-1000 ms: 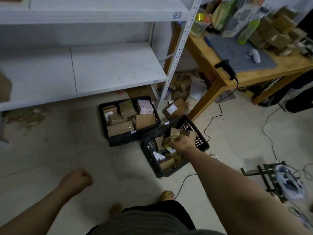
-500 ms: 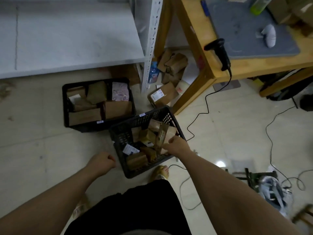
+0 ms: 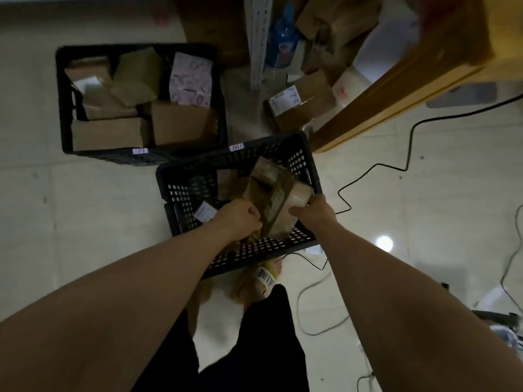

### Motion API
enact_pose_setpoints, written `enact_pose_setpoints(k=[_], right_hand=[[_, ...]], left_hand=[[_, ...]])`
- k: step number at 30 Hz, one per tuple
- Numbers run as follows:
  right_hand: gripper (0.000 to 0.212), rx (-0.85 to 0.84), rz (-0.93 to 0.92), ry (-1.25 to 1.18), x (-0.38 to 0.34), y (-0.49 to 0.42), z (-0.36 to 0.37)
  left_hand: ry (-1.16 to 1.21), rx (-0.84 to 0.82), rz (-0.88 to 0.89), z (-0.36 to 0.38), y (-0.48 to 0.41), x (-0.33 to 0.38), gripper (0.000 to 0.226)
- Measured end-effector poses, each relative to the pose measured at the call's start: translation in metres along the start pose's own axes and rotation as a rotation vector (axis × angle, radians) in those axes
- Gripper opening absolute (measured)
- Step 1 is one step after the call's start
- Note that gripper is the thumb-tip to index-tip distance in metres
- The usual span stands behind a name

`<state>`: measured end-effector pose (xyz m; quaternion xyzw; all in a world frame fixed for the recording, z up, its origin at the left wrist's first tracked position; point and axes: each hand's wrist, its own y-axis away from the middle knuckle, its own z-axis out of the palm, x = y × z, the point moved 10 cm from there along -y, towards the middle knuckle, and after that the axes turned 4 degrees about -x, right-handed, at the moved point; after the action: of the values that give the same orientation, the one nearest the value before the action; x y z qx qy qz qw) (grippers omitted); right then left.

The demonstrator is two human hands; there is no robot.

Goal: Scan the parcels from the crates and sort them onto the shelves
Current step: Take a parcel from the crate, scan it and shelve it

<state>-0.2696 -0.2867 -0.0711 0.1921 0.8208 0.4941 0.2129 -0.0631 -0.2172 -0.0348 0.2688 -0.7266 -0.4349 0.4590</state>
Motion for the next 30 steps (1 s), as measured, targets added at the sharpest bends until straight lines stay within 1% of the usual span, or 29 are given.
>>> enact_pose_setpoints(k=[3, 6, 9, 11, 14, 17, 21, 22, 24, 25, 27, 28, 30], right_hand=[[0.1, 0.024, 0.023, -0.061, -0.004, -0.062, 0.019], [0.105, 0.049, 0.057, -0.048, -0.003, -0.119, 0.033], [0.112, 0.074, 0.059, -0.018, 0.0, -0.165, 0.044], [0.108, 0.12, 0.053, -0.024, 0.004, -0.181, 0.049], [0.086, 0.213, 0.023, -0.073, 0.005, -0.185, 0.052], [0.079, 0.246, 0.025, -0.096, 0.001, -0.16, 0.054], [0.073, 0.219, -0.039, -0.142, -0.018, -0.097, 0.035], [0.071, 0.206, -0.067, -0.166, -0.026, -0.078, 0.027], [0.069, 0.173, -0.116, -0.237, -0.044, -0.039, 0.007], [0.067, 0.152, -0.135, -0.287, -0.055, -0.017, -0.003], [0.065, 0.1, -0.161, -0.443, -0.075, 0.03, -0.024], [0.065, 0.064, -0.171, -0.541, -0.084, 0.054, -0.033], [0.064, -0.015, -0.212, -0.715, -0.106, 0.104, -0.048]], left_hand=[[0.054, 0.008, -0.023, 0.003, -0.055, -0.022, 0.008], [0.052, 0.017, -0.04, 0.007, -0.102, -0.045, 0.005], [0.056, -0.001, -0.051, 0.012, -0.136, -0.072, 0.018], [0.06, 0.012, -0.06, 0.012, -0.151, -0.089, 0.019], [0.088, 0.024, -0.093, 0.011, -0.156, -0.109, 0.014], [0.135, 0.001, -0.116, 0.005, -0.139, -0.117, 0.014], [0.222, -0.016, -0.198, -0.019, -0.091, -0.108, 0.022], [0.265, -0.006, -0.211, -0.029, -0.076, -0.103, 0.019], [0.258, 0.028, -0.176, -0.055, -0.039, -0.08, 0.007], [0.254, 0.057, -0.153, -0.07, -0.02, -0.069, 0.006], [0.305, 0.078, -0.144, -0.098, 0.025, -0.045, 0.017], [0.337, 0.081, -0.151, -0.111, 0.049, -0.034, 0.029], [0.424, 0.089, -0.12, -0.139, 0.098, -0.012, 0.061]])
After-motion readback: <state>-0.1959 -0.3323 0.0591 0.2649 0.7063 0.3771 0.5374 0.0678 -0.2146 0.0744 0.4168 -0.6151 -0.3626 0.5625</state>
